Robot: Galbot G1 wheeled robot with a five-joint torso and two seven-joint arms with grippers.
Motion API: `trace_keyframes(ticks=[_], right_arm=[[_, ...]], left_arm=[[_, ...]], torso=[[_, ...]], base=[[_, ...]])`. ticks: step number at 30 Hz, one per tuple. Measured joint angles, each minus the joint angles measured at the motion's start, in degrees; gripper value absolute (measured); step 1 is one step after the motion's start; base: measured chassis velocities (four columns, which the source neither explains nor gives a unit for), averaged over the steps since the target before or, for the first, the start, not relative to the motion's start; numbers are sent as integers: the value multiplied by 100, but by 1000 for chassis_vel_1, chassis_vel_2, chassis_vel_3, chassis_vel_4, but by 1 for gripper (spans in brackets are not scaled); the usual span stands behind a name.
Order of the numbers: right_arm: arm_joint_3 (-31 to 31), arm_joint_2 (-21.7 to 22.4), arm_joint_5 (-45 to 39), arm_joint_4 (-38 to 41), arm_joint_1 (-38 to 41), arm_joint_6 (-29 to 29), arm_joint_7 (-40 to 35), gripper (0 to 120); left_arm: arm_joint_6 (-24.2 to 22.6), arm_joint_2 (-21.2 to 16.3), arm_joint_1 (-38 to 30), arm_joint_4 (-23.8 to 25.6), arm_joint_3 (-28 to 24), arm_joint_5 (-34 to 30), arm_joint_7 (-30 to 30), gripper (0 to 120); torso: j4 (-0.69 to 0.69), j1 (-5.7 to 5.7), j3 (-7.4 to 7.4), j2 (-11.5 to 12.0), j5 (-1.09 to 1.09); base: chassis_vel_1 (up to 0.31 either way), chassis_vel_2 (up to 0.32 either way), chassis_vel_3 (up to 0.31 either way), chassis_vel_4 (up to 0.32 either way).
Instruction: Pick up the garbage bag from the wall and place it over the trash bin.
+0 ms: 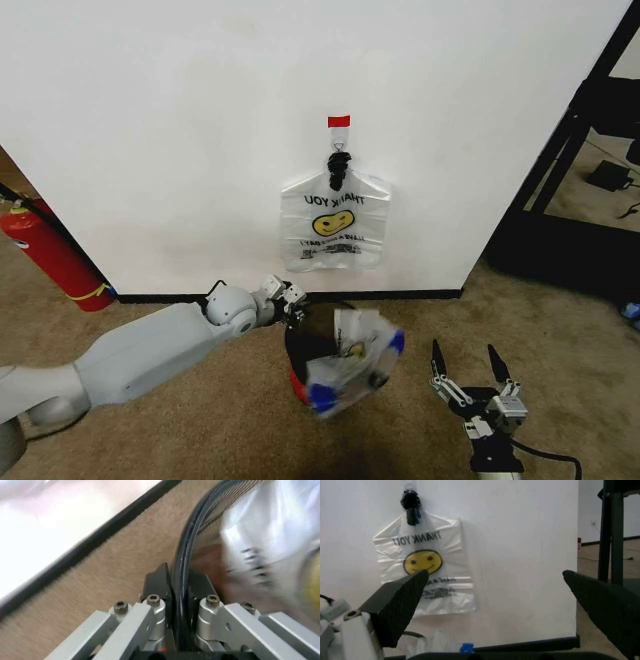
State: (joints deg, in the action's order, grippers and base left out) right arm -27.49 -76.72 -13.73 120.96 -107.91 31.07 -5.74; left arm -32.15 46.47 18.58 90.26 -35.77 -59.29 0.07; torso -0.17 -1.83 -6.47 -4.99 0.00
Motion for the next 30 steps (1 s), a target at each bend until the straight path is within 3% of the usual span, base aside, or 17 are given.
trace_keyframes(ticks=[2,5,7,8,12,14,21,30], right_arm=[[3,4,-2,-2,2,-4,0,100],[33,30,-11,-21,15,-37,0,100],[46,33,-13,-31,31,-60,-4,100],[46,33,-13,-31,31,-60,-4,100],[111,53,24,-42,90,-116,-45,100],[159,61,86,-33,118,-156,-92,100],[330,114,215,-7,195,-339,-268,100],[424,118,363,30,227,-453,-356,100]], left_arm=[[-22,-16,32,40,43,-80,-39,5],[-262,-266,699,716,845,-1075,-682,5],[-301,-337,1165,998,1346,-1401,-1055,5],[-301,-337,1165,998,1346,-1401,-1055,5],[-308,-230,2358,1326,2853,-1900,-1799,5],[-282,-122,2845,1417,3302,-1941,-2003,5],[-62,300,3788,1601,3956,-1686,-2220,5],[616,802,4242,1280,3950,-868,-2185,5]], torso=[[0,0,0,0,0],[-2,0,0,0,-1],[1,0,0,0,-1],[1,0,0,0,-1],[1,0,1,0,4],[2,0,0,0,-4],[0,0,1,0,0],[-1,0,0,0,0]], base=[[0,0,0,0],[0,0,0,0],[0,0,0,0],[0,0,0,0],[0,0,0,0],[0,0,0,0],[0,0,0,0],[0,0,0,0]])
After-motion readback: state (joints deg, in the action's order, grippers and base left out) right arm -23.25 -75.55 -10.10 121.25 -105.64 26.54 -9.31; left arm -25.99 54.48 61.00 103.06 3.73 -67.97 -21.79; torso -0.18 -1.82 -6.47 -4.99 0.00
